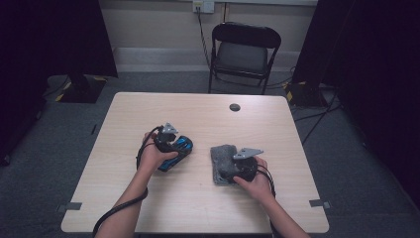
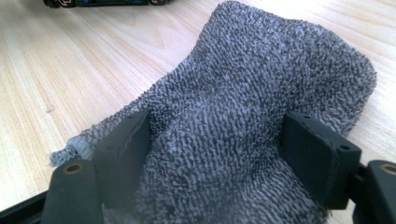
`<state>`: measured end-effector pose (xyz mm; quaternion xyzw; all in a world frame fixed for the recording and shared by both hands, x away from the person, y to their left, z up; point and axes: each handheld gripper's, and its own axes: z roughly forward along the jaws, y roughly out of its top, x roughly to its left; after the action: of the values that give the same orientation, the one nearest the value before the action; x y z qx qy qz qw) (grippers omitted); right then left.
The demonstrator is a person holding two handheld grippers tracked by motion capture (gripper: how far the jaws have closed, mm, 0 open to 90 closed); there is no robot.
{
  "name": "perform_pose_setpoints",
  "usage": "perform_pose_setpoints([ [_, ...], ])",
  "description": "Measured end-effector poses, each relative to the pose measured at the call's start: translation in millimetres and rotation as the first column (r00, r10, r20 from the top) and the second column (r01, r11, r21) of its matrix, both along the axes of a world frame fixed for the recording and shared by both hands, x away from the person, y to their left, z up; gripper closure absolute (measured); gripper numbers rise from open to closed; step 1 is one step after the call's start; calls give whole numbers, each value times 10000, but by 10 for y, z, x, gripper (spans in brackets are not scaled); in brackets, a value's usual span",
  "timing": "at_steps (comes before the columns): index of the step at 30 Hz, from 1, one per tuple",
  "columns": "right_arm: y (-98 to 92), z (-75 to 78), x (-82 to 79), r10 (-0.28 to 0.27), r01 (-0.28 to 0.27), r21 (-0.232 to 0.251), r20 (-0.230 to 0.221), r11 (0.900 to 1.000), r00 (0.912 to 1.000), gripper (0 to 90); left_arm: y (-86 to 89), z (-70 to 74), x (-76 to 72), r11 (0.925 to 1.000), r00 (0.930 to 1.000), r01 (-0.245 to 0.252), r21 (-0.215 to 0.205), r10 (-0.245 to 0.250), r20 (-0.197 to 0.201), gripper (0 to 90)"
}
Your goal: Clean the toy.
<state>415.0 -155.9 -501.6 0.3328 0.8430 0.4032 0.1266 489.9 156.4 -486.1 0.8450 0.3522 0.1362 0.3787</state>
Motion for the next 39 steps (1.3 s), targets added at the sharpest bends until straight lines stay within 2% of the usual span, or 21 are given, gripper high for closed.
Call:
perform_pose_setpoints([
  [7,-1,0,1,-1,1,20,-25,10000,10000,245,-81,-79,20,9998,9999,-5,179,7,-103,170],
  [8,0,0,0,-2,2,9,-19,10000,10000,245,-103,-97,23,9993,9998,-18,362,25,-187,172],
  [12,5,-1,-4,2,-2,-51,31,10000,10000,245,-115,-123,29,9983,10000,-15,576,20,-79,176],
  [13,5,-1,-4,2,-2,-51,30,10000,10000,245,-119,-129,26,9987,9997,-216,465,221,-91,183],
  [15,7,-2,-4,-2,2,-61,41,10000,10000,245,-122,-126,24,9987,9997,-205,463,210,-101,193],
  [17,7,-2,-3,-1,2,-59,35,10000,10000,245,-114,-120,27,9990,10000,-96,446,96,13,248],
  [27,7,-2,-2,-2,2,-56,23,10000,10000,245,-124,-111,25,9986,9999,-97,527,100,-59,255],
  [30,5,-1,-2,-5,5,-62,14,10000,10000,245,-126,-95,12,9977,9999,-111,671,114,-44,256],
  [33,4,-2,-1,-3,3,-57,10,10000,10000,245,-118,-76,-3,9980,9998,-184,607,186,-22,256],
  [35,4,-2,0,1,-1,-39,3,10000,10000,245,-114,-64,-10,9985,9997,-259,479,261,-26,256],
  [36,4,-2,0,-8,8,-53,6,10000,10000,245,-98,-34,-22,9991,9993,-337,263,340,-122,257],
  [39,3,-2,1,-2,2,-23,-19,10000,10000,246,-90,-21,-39,9995,9994,-290,120,292,-206,256],
])
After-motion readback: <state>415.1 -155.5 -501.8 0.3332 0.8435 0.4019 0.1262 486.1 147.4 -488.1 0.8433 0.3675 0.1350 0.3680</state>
